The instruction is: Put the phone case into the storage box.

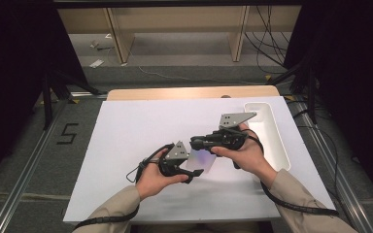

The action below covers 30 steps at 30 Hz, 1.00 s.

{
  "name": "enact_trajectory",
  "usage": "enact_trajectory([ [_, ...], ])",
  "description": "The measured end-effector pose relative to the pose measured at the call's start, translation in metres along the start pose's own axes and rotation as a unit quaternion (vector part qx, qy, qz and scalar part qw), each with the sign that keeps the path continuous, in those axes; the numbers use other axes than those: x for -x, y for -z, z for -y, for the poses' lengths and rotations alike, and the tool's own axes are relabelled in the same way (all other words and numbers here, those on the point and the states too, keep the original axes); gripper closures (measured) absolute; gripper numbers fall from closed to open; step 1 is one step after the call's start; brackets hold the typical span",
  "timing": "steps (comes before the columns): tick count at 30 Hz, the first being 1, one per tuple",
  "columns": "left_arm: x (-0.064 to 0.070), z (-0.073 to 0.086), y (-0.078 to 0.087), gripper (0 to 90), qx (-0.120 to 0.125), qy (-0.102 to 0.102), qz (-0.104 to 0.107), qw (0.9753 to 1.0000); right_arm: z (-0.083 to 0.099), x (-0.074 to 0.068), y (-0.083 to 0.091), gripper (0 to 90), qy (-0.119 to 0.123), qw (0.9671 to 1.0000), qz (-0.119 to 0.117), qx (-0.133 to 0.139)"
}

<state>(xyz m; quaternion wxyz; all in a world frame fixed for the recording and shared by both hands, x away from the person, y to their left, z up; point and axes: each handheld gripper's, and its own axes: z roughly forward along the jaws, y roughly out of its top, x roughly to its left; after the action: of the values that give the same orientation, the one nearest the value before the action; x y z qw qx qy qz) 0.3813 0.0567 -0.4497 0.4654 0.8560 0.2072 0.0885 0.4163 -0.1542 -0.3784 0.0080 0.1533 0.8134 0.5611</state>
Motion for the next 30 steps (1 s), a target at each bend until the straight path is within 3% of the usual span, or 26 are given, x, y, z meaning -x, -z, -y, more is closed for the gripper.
enact_trajectory([
  [15,-0.006,0.000,0.003,56.1,0.005,-0.009,0.011,0.9999,0.000,0.000,0.000,80.0,-0.001,1.0000,-0.004,0.001],
  [21,-0.010,0.000,0.006,62.7,0.001,-0.009,0.041,0.9991,0.000,0.000,-0.001,79.8,-0.005,0.9999,-0.012,0.002],
  [30,-0.014,-0.001,0.011,70.8,-0.004,-0.006,0.059,0.9982,-0.001,-0.001,0.000,78.5,-0.003,0.9997,-0.026,0.005],
])
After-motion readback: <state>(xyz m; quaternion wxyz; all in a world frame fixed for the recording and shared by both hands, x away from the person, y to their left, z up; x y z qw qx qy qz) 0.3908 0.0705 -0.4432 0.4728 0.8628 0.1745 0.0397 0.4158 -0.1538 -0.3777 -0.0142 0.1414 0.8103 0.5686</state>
